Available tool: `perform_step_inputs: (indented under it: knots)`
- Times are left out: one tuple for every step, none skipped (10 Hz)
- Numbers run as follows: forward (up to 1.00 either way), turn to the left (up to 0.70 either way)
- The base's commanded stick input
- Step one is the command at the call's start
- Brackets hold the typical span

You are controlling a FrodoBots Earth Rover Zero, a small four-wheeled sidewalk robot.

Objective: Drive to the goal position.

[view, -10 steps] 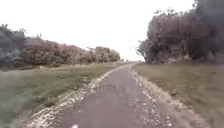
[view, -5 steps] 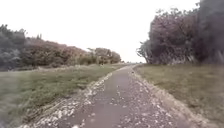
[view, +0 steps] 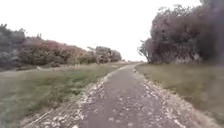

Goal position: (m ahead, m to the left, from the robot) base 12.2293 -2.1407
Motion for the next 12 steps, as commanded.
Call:
perform_step_inputs:
  knots:
    - [1.0, 0.0]
    - [1.0, 0.0]
    - [1.0, 0.0]
    - [1.0, 0.0]
    - [1.0, 0.0]
    - [1.0, 0.0]
    - [1.0, 0.0]
    - [1.0, 0.0]
    - [1.0, -0.04]
    - [1.0, -0.11]
    - [1.0, -0.18]
    - [1.0, -0.4]
